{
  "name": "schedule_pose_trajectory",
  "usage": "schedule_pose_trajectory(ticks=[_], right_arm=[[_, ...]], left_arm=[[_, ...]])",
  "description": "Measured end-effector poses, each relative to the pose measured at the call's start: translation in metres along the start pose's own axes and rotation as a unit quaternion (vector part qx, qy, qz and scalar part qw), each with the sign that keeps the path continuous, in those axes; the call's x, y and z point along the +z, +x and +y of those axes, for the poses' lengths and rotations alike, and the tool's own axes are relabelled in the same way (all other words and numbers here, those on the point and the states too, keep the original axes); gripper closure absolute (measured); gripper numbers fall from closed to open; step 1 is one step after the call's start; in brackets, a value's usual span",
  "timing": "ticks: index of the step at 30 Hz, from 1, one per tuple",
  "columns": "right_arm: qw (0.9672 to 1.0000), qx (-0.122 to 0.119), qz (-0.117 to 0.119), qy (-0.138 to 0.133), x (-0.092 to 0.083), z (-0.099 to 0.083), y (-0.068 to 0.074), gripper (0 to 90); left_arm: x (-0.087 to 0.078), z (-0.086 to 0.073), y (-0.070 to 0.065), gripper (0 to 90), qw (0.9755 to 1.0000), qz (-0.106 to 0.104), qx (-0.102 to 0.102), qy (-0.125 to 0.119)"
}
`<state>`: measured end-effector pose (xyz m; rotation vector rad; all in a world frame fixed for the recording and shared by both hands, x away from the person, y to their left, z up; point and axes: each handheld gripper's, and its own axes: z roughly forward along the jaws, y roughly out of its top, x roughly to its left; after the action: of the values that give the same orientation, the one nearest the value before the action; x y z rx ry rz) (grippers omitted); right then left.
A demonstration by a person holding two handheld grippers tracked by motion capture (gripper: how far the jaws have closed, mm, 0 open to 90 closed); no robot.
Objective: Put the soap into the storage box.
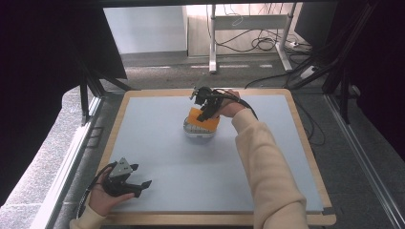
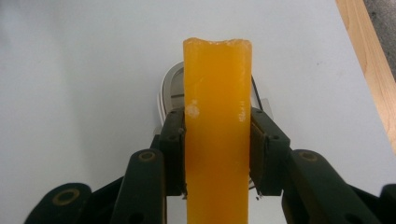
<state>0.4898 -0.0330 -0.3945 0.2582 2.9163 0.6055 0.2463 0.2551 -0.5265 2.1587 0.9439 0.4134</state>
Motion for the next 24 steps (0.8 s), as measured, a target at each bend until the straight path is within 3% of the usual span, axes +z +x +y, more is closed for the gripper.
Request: schedule_pose_trajectory(ticks=[12,24], right_arm=[[1.0000,-0.006,0.006,0.004,0.016,0.004,-0.014,62.1],[0.9995,-0.014,0.011,0.027,0.032,0.003,-0.015,61.8]], left_arm=[[0.001,0.000,0.000,19.0,1.0000,0.002,-0.002,0.000],[0.000,0.000,0.000,19.0,1.0000,0.002,0.000,0.002]])
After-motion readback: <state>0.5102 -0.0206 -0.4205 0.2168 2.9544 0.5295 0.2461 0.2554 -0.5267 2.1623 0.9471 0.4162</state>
